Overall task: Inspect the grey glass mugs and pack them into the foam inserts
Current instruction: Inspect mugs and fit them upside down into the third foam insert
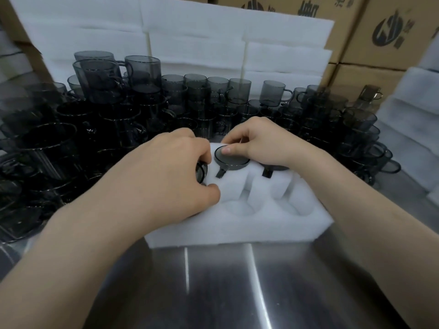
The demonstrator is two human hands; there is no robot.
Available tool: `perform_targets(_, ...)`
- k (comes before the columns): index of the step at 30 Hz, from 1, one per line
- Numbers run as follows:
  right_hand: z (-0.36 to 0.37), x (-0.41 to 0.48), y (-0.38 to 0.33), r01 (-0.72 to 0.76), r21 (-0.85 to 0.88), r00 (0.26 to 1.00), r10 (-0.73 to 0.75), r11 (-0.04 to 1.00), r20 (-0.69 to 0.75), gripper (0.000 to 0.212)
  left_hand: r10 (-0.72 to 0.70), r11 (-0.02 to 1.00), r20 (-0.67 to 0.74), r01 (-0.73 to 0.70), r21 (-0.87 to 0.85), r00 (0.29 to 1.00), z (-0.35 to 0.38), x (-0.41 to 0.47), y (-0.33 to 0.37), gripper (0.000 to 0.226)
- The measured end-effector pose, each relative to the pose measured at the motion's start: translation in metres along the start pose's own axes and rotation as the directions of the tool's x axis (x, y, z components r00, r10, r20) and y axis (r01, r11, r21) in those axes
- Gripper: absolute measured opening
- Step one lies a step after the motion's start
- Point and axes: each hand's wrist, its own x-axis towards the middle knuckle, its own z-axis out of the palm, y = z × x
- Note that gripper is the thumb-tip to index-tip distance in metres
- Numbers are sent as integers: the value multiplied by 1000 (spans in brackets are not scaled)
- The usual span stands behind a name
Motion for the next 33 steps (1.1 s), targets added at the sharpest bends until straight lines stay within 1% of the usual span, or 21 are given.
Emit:
perform_targets(4,1,0,2,21,26,1000,-21,999,-11,16,-45,999,68,46,-22,997,2,2,2,39)
perform_targets(7,2,-1,4,24,44,999,-23,999,-25,15,-26,999,95,30,-38,995,2,3,-1,42)
perform_targets(8,2,-1,4,25,48,999,-24,999,-27,15,-11,999,116,16,-36,993,3,3,-3,47)
perform_targets(9,2,-1,4,27,51,999,-26,998,-29,15,0,1000,156,4,-26,988,4,3,-4,58)
perform_targets(11,3,-1,4,31,58,999,-29,998,-35,14,5,1000,263,-11,21,965,9,2,-7,92)
perform_targets(12,3,-2,4,27,62,999,-25,998,-38,14,3,998,293,-20,57,956,12,2,-7,102)
perform_targets(13,3,-2,4,23,66,999,-20,998,-40,14,9,996,305,-37,86,952,15,2,-7,105)
perform_targets(16,3,-2,4,5,70,1000,-3,998,-23,13,8,988,332,-59,144,943,22,3,-7,103)
perform_targets(20,4,-1,4,-12,67,1000,14,998,-25,13,-14,980,290,-45,196,957,30,2,-4,82)
perform_targets(22,4,0,4,-11,63,999,13,998,-32,13,-25,975,276,-37,218,961,31,1,-3,77)
perform_targets(24,4,0,4,13,100,997,-6,995,-74,11,-34,975,282,-30,219,959,30,2,-2,75)
perform_targets(25,3,-1,4,25,134,991,-7,991,-132,10,-34,977,285,-28,213,958,30,3,-2,75)
perform_targets(27,0,-3,4,30,186,948,31,982,-316,12,-36,982,302,-22,188,953,29,4,-2,78)
perform_targets(29,-9,-7,7,-32,198,850,131,980,-510,19,-31,994,322,-6,113,946,26,5,-3,85)
perform_targets(30,-17,-11,10,-102,171,795,183,980,-578,22,-29,998,318,7,68,948,24,6,-3,93)
perform_targets(31,-26,-15,14,-197,123,752,231,973,-618,23,-27,999,295,20,28,955,22,8,-4,100)
perform_targets(32,-36,-21,20,-308,72,731,284,949,-620,23,-21,1000,253,25,-13,967,20,9,-4,102)
perform_targets(33,-46,-27,26,-415,24,732,349,910,-585,20,-5,998,190,16,-57,982,18,10,-3,94)
